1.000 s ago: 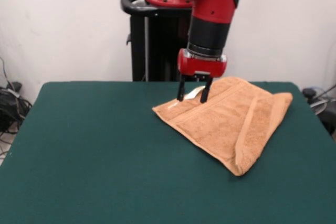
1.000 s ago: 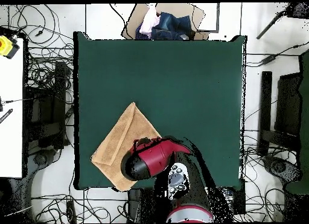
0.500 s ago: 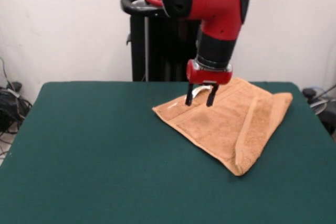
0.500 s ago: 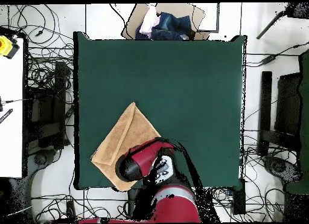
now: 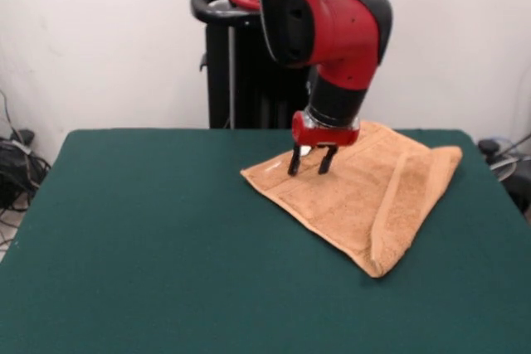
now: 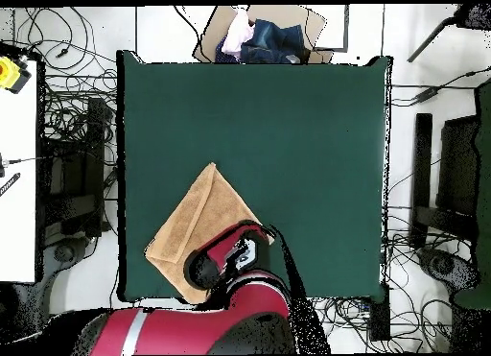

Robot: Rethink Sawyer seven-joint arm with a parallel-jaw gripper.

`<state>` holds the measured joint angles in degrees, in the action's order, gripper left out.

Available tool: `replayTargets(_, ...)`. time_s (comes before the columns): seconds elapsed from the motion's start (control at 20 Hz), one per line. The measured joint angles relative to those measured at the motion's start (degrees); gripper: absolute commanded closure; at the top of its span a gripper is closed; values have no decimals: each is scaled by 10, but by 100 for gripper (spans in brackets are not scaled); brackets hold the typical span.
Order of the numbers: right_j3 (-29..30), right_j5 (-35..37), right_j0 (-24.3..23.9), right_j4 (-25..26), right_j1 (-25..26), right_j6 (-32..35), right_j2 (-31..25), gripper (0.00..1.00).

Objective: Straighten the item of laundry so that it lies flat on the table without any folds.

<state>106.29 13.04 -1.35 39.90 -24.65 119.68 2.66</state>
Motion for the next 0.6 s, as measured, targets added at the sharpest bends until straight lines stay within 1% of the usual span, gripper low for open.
replayTargets(0.25, -3, 4, 6, 0, 1, 0, 3, 0)
replayTargets(0.6, -13, 29, 13, -3, 3, 0, 2, 0)
